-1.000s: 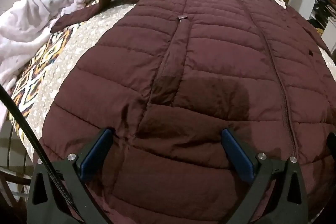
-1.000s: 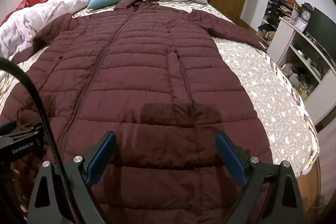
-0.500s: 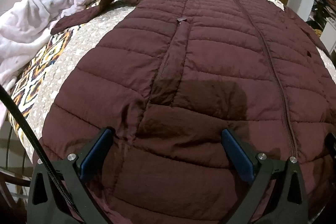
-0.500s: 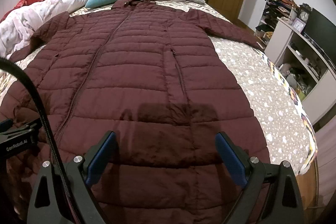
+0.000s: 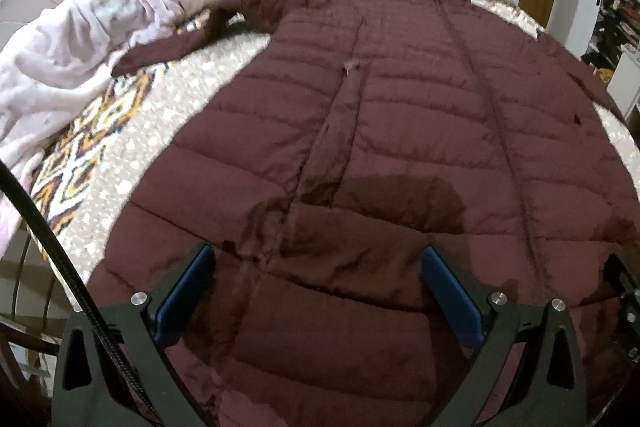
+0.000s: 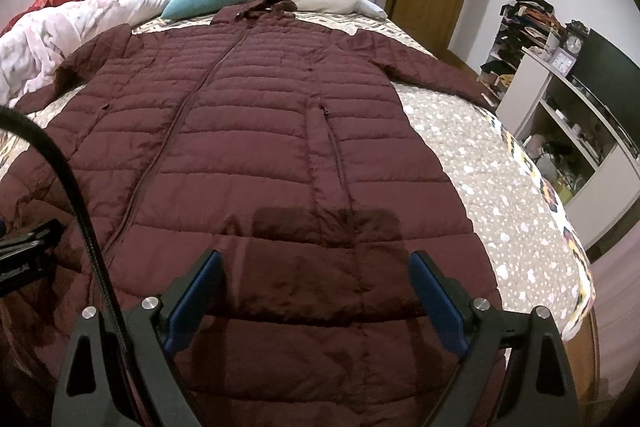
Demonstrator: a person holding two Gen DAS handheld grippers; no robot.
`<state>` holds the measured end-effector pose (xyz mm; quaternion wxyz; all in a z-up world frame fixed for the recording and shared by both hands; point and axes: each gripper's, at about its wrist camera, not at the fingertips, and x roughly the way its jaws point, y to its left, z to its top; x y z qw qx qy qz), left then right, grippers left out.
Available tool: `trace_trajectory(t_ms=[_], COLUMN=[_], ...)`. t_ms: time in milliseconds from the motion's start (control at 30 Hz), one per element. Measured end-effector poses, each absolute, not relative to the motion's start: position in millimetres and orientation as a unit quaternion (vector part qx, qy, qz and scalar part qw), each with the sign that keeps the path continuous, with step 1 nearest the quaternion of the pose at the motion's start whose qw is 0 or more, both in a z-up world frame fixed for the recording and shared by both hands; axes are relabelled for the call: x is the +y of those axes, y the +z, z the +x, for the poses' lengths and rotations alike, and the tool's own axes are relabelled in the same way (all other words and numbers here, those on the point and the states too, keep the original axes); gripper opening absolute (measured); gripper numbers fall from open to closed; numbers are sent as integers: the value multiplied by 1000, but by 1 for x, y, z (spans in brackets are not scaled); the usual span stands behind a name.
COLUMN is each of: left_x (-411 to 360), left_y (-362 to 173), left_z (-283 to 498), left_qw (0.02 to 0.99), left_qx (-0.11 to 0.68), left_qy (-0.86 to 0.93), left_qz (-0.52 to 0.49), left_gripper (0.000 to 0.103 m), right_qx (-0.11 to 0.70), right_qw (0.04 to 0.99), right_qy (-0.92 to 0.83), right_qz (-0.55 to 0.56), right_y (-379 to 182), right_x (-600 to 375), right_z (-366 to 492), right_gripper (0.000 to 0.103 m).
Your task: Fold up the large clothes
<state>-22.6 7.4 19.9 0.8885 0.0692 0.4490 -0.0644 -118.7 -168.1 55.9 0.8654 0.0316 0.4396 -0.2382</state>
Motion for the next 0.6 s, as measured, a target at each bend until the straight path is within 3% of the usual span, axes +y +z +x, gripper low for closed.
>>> trace_trajectory(t_ms=[600], left_x=[6], left_y=[119], left_z=[-80], left_qw=[965], left_qx=[247], left_qy=[-51], left_qz=[76], left_gripper=[103], right_qx=[414], right_qw=[874], right_qy=[-255], right_qz=[23], right_y=[63], right_x=[-167], right_z=[-124], right_gripper=[95])
